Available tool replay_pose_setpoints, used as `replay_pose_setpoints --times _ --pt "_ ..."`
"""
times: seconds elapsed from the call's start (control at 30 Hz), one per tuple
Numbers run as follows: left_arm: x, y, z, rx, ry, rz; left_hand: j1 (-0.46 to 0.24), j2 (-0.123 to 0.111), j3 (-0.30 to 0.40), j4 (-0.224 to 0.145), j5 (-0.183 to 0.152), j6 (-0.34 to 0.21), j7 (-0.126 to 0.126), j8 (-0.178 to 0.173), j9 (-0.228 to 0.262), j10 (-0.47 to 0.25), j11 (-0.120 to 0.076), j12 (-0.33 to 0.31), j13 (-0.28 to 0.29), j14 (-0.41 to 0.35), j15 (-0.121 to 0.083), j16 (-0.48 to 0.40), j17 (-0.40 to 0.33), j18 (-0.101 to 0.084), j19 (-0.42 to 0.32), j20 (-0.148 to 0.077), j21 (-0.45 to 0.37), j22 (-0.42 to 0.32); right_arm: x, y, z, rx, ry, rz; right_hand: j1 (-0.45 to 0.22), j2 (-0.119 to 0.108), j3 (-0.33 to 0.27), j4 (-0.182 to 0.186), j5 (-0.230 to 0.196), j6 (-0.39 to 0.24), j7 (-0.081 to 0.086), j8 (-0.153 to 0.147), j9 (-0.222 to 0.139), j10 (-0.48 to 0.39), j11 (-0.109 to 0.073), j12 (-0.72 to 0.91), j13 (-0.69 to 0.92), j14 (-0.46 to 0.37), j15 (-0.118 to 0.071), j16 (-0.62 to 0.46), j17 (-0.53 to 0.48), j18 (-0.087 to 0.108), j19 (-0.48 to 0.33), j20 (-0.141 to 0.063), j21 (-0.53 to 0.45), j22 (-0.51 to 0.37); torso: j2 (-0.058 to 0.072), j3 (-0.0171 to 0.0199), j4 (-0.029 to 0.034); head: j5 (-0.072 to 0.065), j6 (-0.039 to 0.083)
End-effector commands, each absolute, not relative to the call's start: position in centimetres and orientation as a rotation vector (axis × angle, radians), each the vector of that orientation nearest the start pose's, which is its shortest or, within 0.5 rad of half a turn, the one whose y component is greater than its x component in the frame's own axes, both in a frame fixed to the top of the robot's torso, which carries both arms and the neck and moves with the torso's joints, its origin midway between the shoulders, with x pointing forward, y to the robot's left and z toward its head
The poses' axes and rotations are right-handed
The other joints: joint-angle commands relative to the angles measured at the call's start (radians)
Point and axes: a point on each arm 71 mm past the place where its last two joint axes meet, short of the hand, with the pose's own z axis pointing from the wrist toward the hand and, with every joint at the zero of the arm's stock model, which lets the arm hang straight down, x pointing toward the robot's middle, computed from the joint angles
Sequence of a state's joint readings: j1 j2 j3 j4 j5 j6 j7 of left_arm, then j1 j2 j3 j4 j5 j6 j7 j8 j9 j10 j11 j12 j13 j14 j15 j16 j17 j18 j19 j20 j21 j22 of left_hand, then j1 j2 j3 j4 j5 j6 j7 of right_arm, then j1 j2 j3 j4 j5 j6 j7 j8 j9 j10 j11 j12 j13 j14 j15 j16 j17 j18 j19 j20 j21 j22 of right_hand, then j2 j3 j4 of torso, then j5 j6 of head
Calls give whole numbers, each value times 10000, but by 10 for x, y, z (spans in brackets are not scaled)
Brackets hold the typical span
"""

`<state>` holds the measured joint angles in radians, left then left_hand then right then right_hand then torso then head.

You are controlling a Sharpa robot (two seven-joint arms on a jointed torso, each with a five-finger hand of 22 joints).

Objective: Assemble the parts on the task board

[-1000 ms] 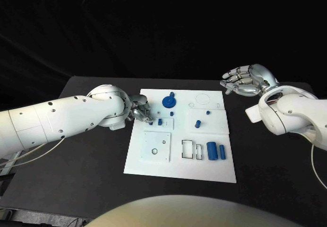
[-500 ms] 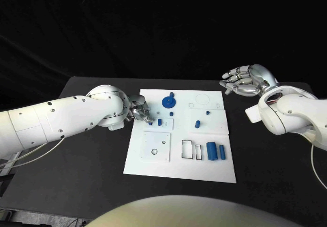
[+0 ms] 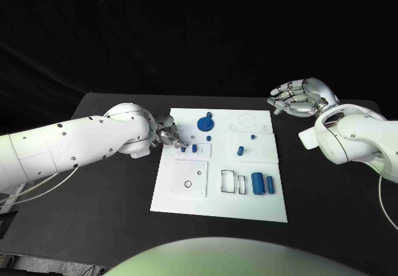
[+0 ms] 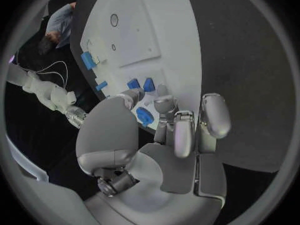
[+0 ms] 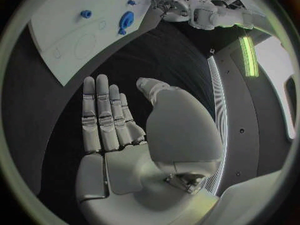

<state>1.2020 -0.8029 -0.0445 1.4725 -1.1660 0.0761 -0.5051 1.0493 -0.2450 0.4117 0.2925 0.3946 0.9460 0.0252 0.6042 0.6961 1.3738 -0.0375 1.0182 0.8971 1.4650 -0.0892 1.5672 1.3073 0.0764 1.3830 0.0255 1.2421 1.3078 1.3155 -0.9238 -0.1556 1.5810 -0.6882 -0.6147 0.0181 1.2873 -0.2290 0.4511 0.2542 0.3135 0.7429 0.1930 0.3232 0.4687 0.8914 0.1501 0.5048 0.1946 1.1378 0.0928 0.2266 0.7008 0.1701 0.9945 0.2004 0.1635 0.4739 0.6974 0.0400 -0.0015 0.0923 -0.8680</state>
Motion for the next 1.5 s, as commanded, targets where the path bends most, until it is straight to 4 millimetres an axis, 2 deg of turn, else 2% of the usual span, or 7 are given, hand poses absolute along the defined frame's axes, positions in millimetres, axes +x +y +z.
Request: replay_pose_setpoints --times 0.03,0.2,0.3,0.6,0.93,1.13,1.5 --pt "487 216 -227 -1837 22379 -3461 -134 13 -118 12 5 51 58 -31 -12 -88 6 6 15 1058 14 36 2635 24 70 4 -23 709 486 -243 -162 5996 15251 8931 -2 -53 -65 -23 32 -100 256 69 -25 -51 50 -67 -39 -34 44 -49 -16 102 -24 69 -52 -36 -7 -1 -4 5 -4" --pt "489 217 -226 -2234 22125 -3744 -676 201 -597 25 -137 122 35 2 -3 -66 -7 50 59 1058 5 36 2635 21 95 2 -23 743 486 -244 -162 5998 15250 8916 12 -55 -67 -32 29 -103 256 74 -28 -53 51 -67 -45 -35 44 -53 -16 103 -25 70 -55 -41 -11 -1 -1 23 13" --pt "490 217 -224 -3101 21723 -4418 -1051 501 -1480 20 -1283 -6 35 30 48 -191 -15 -93 -97 1058 -11 36 2635 8 155 -24 15 815 486 -244 -162 6006 15255 8902 12 -55 -67 -32 29 -103 256 74 -28 -53 51 -67 -45 -35 44 -53 -16 103 -25 70 -55 -41 -18 -1 -1 19 34" --pt "494 219 -213 -4585 20123 -6170 -700 1130 -2903 18 -662 -690 218 12 136 -847 98 -692 -775 980 75 -105 2300 168 -253 42 -835 475 486 -245 -162 6018 15252 8874 15 -52 -68 -33 28 -104 257 77 -31 -54 52 -67 -49 -37 45 -55 -16 103 -25 71 -57 -45 -14 0 -3 -54 157" --pt "493 209 -203 -4091 19004 -7816 1634 939 -2791 -16 -617 -2332 778 425 -78 -3462 664 -2128 -2625 -45 582 -1318 -143 706 -2036 500 -3993 -886 486 -247 -162 6017 15246 8862 48 -30 -60 -48 50 -108 257 95 -41 -57 53 -66 -68 -37 46 -65 -15 106 -23 74 -66 -61 -6 2 -1 -160 379" --pt "492 189 -192 -1524 17682 -8511 4006 500 -1320 -74 -538 -2464 1196 -67 -1132 -4580 1106 -3251 -3909 -2664 962 -3884 -4123 970 -3590 864 -6500 -1943 486 -247 -162 6007 15251 8869 69 -20 -53 -59 68 -108 256 106 -46 -55 52 -63 -78 -34 45 -69 -14 108 -20 75 -69 -69 -15 2 6 -200 444" --pt "488 156 -197 3281 17113 -7674 4773 -298 51 -544 -1158 -1477 971 -1157 -2578 -4670 1174 -4642 -5630 -2968 970 -3965 -4733 1041 -3596 920 -6789 -1738 486 -245 -162 5943 15245 8909 162 -1 -21 -119 181 -103 253 159 -73 -54 51 -67 -133 -44 45 -103 -16 111 -10 79 -87 -110 6 1 -13 -221 492"
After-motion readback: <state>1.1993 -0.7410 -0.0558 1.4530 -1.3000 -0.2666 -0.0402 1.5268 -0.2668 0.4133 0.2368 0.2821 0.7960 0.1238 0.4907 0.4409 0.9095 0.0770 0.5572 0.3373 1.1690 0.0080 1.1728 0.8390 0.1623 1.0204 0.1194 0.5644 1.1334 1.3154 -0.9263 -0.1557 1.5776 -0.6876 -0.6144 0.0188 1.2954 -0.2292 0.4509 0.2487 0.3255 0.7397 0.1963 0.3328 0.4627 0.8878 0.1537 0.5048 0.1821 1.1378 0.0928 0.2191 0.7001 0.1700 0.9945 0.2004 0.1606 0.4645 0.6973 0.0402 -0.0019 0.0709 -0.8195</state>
